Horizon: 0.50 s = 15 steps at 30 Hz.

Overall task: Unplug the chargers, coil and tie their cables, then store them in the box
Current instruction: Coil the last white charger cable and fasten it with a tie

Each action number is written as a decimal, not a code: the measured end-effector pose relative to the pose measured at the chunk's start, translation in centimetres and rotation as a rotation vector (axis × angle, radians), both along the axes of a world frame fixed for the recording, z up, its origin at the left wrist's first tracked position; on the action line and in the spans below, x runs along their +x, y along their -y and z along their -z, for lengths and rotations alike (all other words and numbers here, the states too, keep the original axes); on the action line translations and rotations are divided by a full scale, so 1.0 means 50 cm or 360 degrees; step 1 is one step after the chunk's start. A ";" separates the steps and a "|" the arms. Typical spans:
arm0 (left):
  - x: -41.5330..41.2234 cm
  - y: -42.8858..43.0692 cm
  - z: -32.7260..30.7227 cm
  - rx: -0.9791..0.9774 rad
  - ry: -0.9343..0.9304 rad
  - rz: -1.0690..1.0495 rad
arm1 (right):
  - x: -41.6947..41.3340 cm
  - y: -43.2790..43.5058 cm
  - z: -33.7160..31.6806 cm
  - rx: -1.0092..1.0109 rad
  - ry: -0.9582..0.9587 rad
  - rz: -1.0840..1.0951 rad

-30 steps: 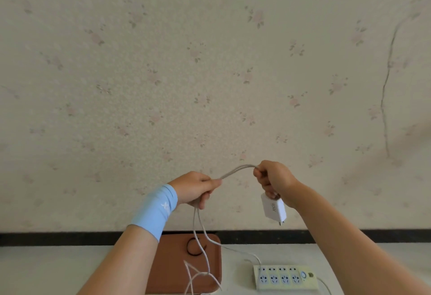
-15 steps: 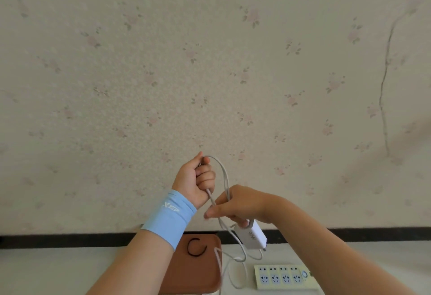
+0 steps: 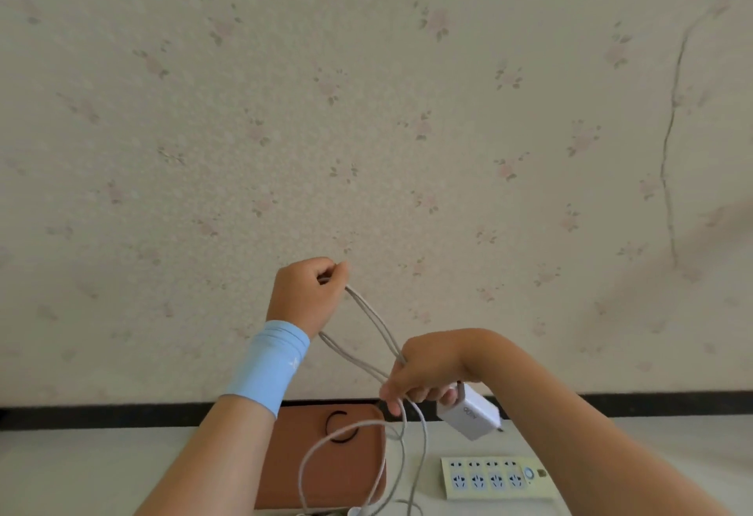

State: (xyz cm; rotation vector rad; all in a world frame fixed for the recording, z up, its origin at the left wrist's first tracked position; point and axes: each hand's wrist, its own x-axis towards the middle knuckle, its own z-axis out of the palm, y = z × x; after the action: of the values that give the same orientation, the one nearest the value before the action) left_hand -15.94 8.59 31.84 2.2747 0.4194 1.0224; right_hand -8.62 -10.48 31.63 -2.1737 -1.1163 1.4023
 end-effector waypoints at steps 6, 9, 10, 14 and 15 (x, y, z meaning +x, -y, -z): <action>0.027 -0.009 0.007 -0.1821 0.0713 -0.0085 | 0.020 0.013 0.016 0.0564 -0.0304 0.0488; 0.026 0.022 0.032 -0.2083 0.0072 0.0373 | 0.030 0.021 0.007 0.0751 -0.0396 0.0709; 0.020 0.036 0.035 -0.1925 -0.0219 0.0561 | 0.033 0.022 0.004 0.0807 -0.0433 0.0778; 0.016 0.067 0.046 -0.0910 -0.0927 0.0952 | 0.046 0.027 0.003 0.0947 -0.0546 0.0962; 0.017 0.067 0.048 -0.0701 -0.1005 0.0916 | 0.048 0.028 0.004 0.0970 -0.0554 0.0996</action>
State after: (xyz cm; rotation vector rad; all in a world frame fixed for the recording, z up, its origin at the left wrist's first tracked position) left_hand -15.11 5.23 29.43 2.0666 0.1834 -0.0859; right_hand -6.21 -11.85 31.42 -1.5580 -0.5519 0.9394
